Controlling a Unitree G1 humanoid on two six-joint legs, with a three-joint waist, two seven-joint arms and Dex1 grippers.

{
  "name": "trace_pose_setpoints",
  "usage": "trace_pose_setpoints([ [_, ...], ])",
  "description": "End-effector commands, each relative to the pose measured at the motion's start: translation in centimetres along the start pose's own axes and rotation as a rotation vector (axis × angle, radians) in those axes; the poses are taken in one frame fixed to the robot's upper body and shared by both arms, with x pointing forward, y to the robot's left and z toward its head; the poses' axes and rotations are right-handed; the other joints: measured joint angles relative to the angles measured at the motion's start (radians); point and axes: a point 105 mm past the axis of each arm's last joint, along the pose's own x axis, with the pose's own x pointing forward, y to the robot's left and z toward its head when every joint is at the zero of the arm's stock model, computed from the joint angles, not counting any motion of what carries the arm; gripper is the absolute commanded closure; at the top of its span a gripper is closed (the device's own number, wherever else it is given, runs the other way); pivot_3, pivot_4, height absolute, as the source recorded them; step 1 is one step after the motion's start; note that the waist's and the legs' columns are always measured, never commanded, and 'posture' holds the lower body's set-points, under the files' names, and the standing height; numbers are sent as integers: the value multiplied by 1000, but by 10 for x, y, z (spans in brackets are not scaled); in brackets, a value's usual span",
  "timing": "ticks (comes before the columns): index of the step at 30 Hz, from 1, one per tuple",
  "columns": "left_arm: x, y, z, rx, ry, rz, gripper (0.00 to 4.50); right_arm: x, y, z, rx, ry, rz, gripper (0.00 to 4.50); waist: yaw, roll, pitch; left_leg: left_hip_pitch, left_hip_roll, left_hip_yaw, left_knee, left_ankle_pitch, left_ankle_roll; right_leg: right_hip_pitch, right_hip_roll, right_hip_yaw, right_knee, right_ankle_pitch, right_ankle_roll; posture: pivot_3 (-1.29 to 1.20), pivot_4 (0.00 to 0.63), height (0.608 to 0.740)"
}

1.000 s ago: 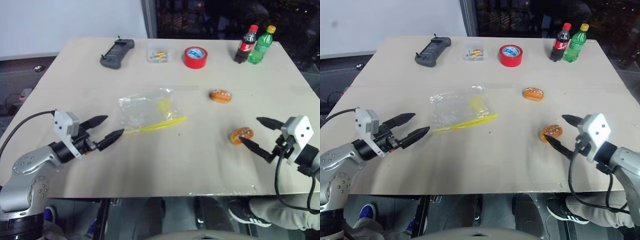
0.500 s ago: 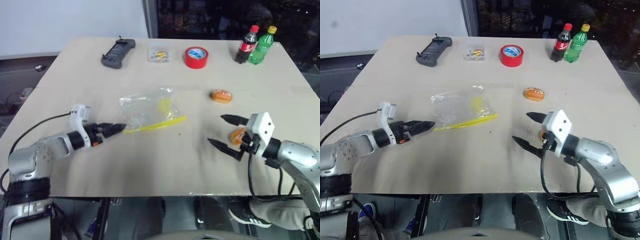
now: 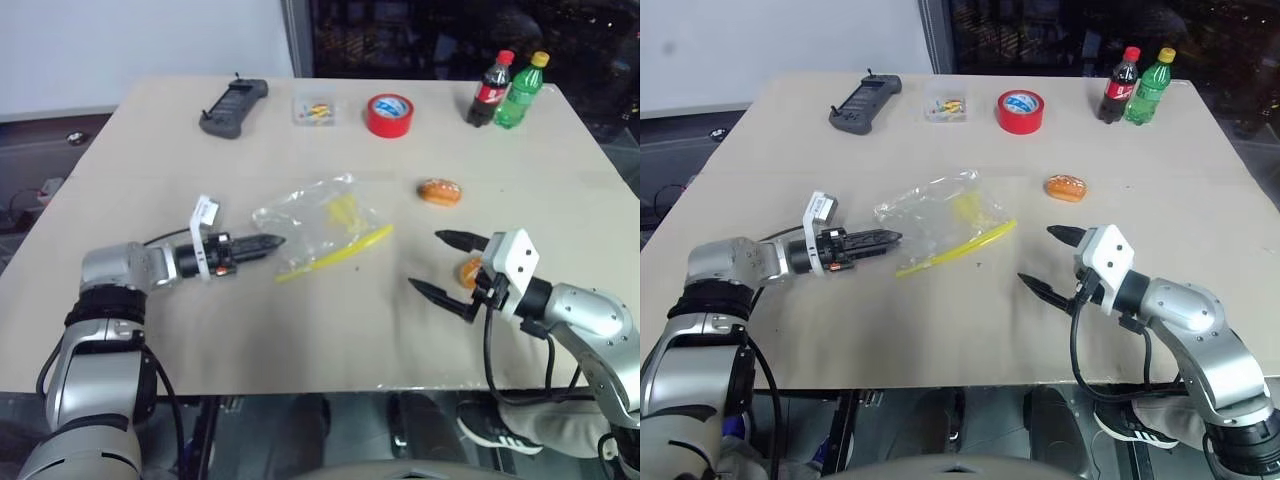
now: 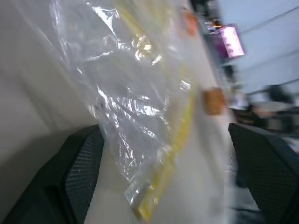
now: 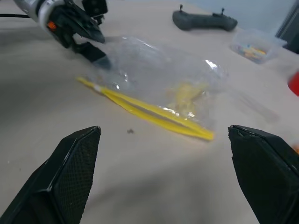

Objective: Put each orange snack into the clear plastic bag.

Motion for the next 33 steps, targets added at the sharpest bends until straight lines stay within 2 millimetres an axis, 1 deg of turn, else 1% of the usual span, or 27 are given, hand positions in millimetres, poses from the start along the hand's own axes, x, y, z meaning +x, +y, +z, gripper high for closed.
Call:
trace_pose_setpoints([
  [1, 13, 11, -12, -21, 47, 71, 41, -2, 1, 16, -49, -52, -25, 0, 3, 1, 0, 0, 0, 0, 0, 0, 0, 0, 0, 0, 0, 0, 0, 0, 150, 740],
  [2, 21, 13, -18, -25, 61, 73, 41, -3, 1, 16, -49, -52, -30, 0, 6, 1, -1, 0, 0, 0, 0, 0, 0, 0, 0, 0, 0, 0, 0, 0, 150, 740],
  [4, 35, 8, -24, -31, 67, 47, 41, -3, 2, 15, -50, -51, -36, 0, 14, 3, -3, 0, -1, 0, 2, 0, 0, 1, -2, 0, 0, 0, 1, 0, 150, 740],
  [7, 59, 7, -22, -80, 4, 38, 41, -2, 2, 15, -51, -47, -42, 0, 22, 3, -6, 0, -2, 0, 3, 0, 0, 2, -3, 0, 0, -1, 2, 0, 150, 740],
  [8, 68, 9, -23, -104, -14, 54, 41, -2, 2, 15, -52, -45, -44, 0, 26, 3, -7, 0, -2, 0, 3, 0, 0, 2, -3, 0, 0, -1, 3, 0, 150, 740],
  [10, 79, 9, -24, -141, -37, 53, 41, -1, 3, 15, -55, -43, -46, 0, 33, 3, -8, 1, -2, -1, 4, 0, 0, 3, -3, -1, 1, -2, 4, 0, 150, 740],
  [11, 84, 12, -26, -168, -40, 73, 277, 0, 3, 15, -56, -42, -48, 0, 33, 3, -8, 1, -2, -2, 4, 0, 0, 4, -3, -2, 1, -2, 4, 0, 150, 740],
  [12, 90, 11, -26, -200, -45, 68, 735, 1, 2, 15, -57, -43, -51, 0, 32, 3, -8, 1, -2, -2, 4, 0, 0, 4, -2, -2, 1, -2, 4, 0, 150, 740],
  [13, 95, 10, -27, -226, -44, 70, 941, 2, 2, 16, -60, -43, -55, 0, 32, 4, -9, 1, -2, -2, 4, 0, 0, 4, -2, -2, 1, -2, 4, 0, 150, 740],
  [14, 99, 10, -27, -249, -47, 73, 1468, 3, 2, 16, -65, -42, -59, 0, 33, 4, -9, 2, -3, -2, 4, 0, 0, 4, -3, -2, 1, -2, 4, 0, 150, 740],
  [15, 101, 8, -26, -266, -53, 71, 1612, 3, 1, 16, -74, -40, -63, 0, 33, 4, -9, 2, -3, -2, 4, 0, 0, 4, -3, -2, 1, -2, 4, 0, 150, 740],
  [16, 102, 8, -25, -283, -54, 72, 2083, 4, 1, 16, -89, -34, -67, 0, 33, 4, -9, 1, -3, -2, 4, 0, 0, 4, -3, -2, 1, -2, 4, 0, 150, 740],
  [19, 102, 6, -23, -314, -57, 76, 3202, 5, 0, 13, -135, -11, -73, 0, 32, 4, -9, 1, -3, -2, 5, 0, 0, 4, -3, -2, 0, -2, 4, 0, 150, 740],
  [20, 102, 3, -20, -325, -60, 65, 3575, 8, -1, 12, -174, 4, -82, 0, 32, 5, -10, 1, -3, -2, 5, 0, 0, 4, -3, -2, 1, -2, 4, 0, 150, 740],
  [23, 101, -17, -9, -368, -63, -5, 4405, 20, -7, 7, -358, 57, -135, 0, 26, 6, -11, 2, -3, -3, 5, 0, 0, 5, -3, -3, 1, -2, 5, 0, 150, 740],
  [29, 93, -45, 11, -417, -73, -78, 4405, 42, -20, -13, -583, 140, -256, 0, 22, 3, -9, -1, -4, -3, 4, 0, 0, 3, -3, -3, 1, -2, 4, 0, 150, 740],
  [30, 91, -49, 14, -414, -74, -86, 4405, 46, -21, -16, -609, 148, -266, 0, 17, 1, -8, -1, -3, -3, 4, 0, 0, 3, -3, -3, 1, -1, 3, 0, 150, 740],
  [33, 89, -59, 24, -398, -98, -111, 4405, 58, -20, -24, -671, 159, -285, 0, 5, 0, -7, -1, -3, -4, 4, 0, 0, 2, -3, -3, 1, 0, 2, 0, 150, 740],
])
